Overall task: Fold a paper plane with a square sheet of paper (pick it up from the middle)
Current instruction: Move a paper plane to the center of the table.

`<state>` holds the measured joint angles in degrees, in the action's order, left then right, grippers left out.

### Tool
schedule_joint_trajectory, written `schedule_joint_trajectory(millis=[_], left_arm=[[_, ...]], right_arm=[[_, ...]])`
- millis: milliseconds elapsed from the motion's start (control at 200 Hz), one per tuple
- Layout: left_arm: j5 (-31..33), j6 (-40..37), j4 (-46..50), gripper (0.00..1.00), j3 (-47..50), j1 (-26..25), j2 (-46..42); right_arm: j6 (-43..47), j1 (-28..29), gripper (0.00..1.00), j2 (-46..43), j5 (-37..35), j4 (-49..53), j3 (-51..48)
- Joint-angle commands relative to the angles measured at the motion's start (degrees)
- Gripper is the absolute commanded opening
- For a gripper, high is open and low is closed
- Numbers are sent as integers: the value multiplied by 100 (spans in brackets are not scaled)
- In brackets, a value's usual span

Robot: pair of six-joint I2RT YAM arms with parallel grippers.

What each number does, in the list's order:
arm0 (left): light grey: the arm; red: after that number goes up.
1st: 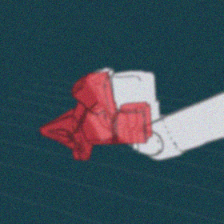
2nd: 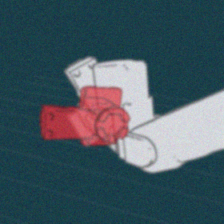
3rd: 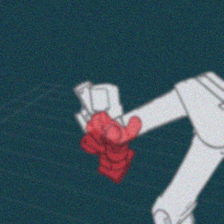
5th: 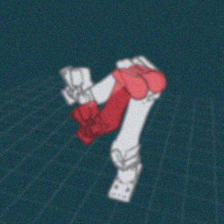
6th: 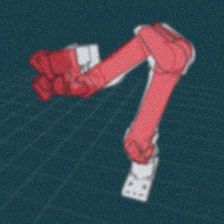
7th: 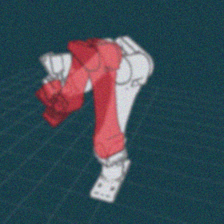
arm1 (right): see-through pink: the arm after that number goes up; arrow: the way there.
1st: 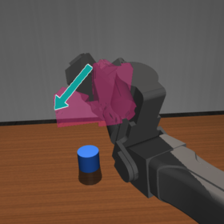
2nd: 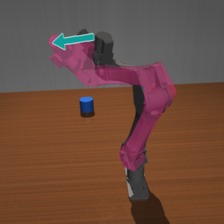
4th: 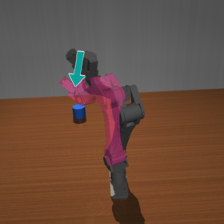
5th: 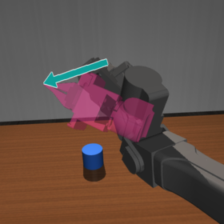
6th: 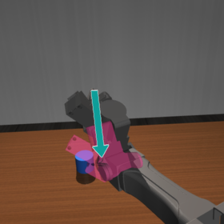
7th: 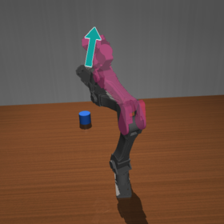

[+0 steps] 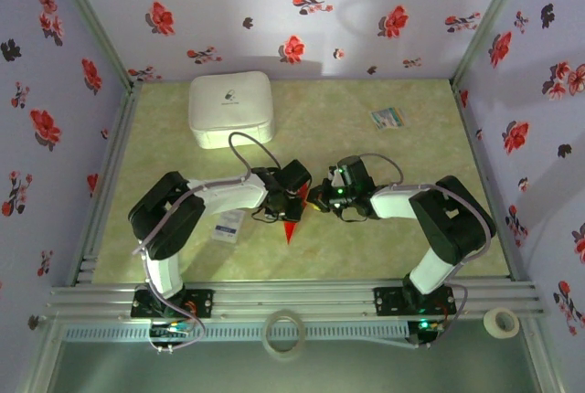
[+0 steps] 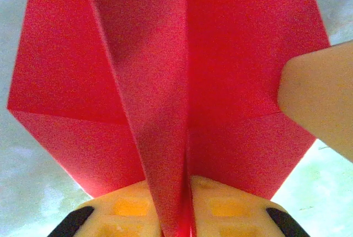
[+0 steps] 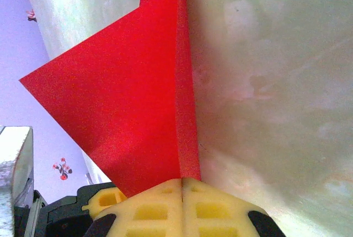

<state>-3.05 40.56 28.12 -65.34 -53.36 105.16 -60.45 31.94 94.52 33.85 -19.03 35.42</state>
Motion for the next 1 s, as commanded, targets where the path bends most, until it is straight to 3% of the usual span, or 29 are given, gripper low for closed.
schedule_joint_trajectory(millis=[0,185,300,640,1000], left_arm=[[16,92,15,15,-31,-33,144],[37,204,18,13,-57,-34,192],[76,299,47,13,-109,-43,228],[503,648,347,9,-375,-86,205],[1129,1019,900,6,-725,-86,301]], right_arm=[[111,15,6,4,-56,146,47],[498,-80,26,-462,-285,942,132],[888,-259,32,-892,-620,1794,167],[1149,-843,35,-1900,-858,2481,-254],[1031,-892,35,-1793,-741,2163,-456]])
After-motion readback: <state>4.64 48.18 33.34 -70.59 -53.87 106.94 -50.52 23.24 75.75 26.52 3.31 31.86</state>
